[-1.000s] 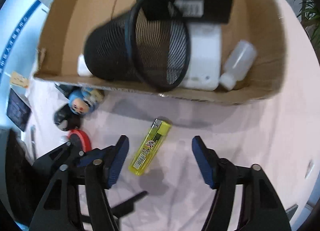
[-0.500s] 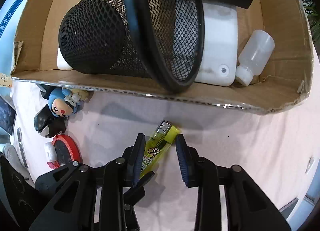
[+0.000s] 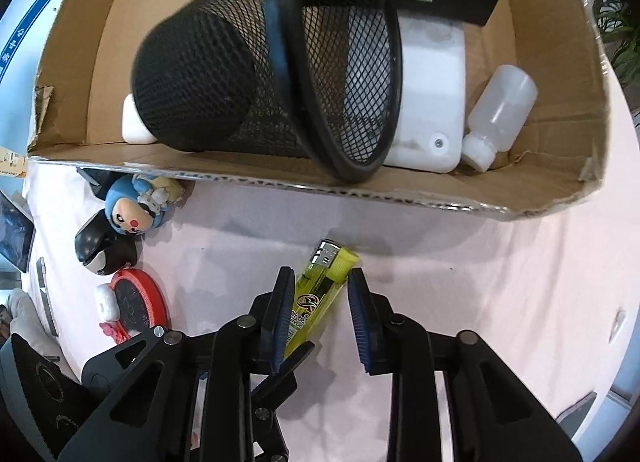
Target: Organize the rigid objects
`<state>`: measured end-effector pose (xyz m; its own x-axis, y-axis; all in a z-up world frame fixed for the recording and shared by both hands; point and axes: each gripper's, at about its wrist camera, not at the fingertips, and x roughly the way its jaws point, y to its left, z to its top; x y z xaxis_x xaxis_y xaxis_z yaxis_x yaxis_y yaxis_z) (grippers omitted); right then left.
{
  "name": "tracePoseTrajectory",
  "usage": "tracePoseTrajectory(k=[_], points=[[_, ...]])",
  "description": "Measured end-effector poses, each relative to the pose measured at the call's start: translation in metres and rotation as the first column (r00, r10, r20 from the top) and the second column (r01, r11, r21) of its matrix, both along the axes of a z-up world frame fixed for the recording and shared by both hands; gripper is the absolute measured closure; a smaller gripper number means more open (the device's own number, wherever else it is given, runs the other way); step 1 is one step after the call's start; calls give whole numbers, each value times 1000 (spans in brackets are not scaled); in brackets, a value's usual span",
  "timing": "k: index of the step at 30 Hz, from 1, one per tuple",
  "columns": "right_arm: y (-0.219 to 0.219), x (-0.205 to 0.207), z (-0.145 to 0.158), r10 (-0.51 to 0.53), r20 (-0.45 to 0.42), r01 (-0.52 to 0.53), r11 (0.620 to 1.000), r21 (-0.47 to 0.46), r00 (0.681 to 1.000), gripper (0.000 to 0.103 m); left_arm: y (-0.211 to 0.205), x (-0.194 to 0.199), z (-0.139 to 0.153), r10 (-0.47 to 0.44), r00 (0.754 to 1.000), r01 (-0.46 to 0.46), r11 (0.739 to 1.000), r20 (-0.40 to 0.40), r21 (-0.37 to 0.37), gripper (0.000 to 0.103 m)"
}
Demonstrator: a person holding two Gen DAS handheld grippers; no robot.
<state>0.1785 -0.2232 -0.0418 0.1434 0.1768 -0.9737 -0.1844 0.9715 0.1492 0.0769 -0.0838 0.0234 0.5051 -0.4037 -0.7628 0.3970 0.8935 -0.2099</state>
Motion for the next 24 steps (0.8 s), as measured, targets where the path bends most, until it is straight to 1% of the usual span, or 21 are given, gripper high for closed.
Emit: tracePoseTrajectory(k=[7,12,14,16,18,20,21,22,23,24], points=[[6,-14,32,8,60,-7,1000,-10,998,78,12,-21,21,6,998,-5,1000,68,-9,83],[12,-26,64,31,123,-31,1000,-8,992,80,28,-33,47,20,991,-17,1000,132,-21,83],[17,-28,83,41,153,-42,999,2,987,81,36,-34,58,30,989,-26,999,148,-31,83],[21,-26,96,53,178,-55,998,10,983,82,48,-34,72,43,985,-36,998,168,-42,83],[30,-20,112,64,203,-69,997,20,977,82,60,-31,84,53,982,-44,998,184,-54,83],[44,-14,123,76,229,-82,997,16,970,83,66,-25,94,55,978,-46,998,202,-51,83],[49,-10,125,80,239,-85,996,14,968,83,73,-21,100,59,974,-50,998,220,-46,85],[56,-7,126,88,250,-92,996,6,964,84,78,-14,104,63,971,-54,997,230,-46,96],[63,1,130,100,251,-104,995,4,963,90,84,-11,107,62,971,-52,997,232,-48,97],[68,9,129,105,242,-112,994,16,964,92,90,-6,113,63,971,-50,997,231,-62,97]])
